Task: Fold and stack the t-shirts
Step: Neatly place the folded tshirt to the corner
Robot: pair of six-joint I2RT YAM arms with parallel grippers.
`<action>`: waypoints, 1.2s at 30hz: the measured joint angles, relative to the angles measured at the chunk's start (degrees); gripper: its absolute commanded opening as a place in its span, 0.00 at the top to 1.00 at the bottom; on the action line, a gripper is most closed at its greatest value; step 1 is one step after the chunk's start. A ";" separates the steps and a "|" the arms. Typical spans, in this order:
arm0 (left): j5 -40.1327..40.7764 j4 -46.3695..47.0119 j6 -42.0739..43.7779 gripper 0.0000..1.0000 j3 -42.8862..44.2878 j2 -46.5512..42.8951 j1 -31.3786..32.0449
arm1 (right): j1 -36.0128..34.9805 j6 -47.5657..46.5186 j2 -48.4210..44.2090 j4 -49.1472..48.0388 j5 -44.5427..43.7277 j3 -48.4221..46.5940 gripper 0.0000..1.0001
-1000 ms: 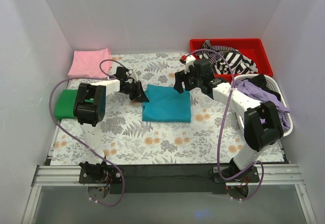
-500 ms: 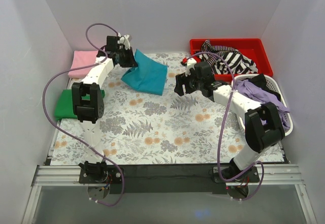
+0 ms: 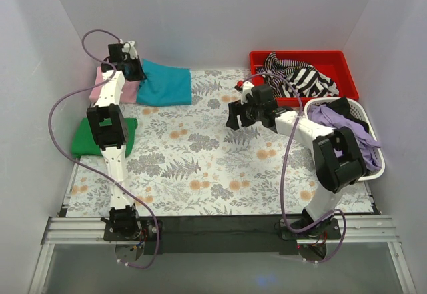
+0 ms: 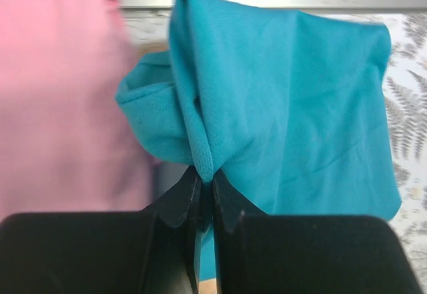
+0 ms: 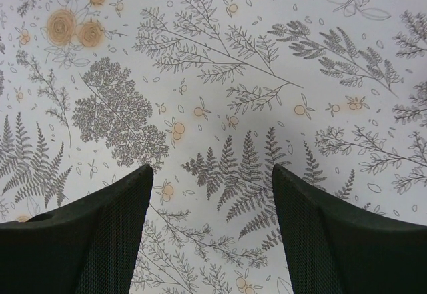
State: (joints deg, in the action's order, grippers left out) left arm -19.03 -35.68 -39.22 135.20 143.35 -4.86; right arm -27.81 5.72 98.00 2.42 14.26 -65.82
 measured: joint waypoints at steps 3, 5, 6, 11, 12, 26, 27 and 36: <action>0.70 0.46 0.87 1.00 0.37 0.00 -2.89 | 0.00 0.42 2.23 -0.04 1.03 -0.15 0.23; 1.36 1.16 1.44 1.00 0.46 -0.20 -4.09 | 0.00 0.63 3.89 0.00 1.81 -0.55 0.23; 1.57 1.25 1.75 1.00 0.72 -0.20 -4.50 | 0.00 0.83 4.85 0.02 2.27 -0.94 0.23; 1.68 1.90 3.13 1.00 1.36 -1.05 -4.57 | 0.00 1.62 8.81 0.02 3.96 -3.28 0.23; 1.64 1.84 3.45 1.00 1.99 -1.07 -4.37 | 0.00 1.66 9.16 0.02 4.20 -3.65 0.23; 11.19 5.51 9.01 1.00 3.93 -6.21 -5.49 | -0.07 2.03 9.42 -0.02 6.67 -4.50 0.23; 11.96 5.62 9.29 1.00 3.85 -6.19 -5.95 | -0.07 2.05 9.42 -0.02 6.86 -4.50 0.23; 19.17 10.16 10.97 1.00 2.47 -4.96 -9.86 | -0.39 2.73 9.44 -0.02 8.28 -4.50 0.23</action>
State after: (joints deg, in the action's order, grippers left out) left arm 0.14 -25.52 -28.25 137.67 138.39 -14.72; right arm -28.21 8.45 107.44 2.39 22.55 -70.32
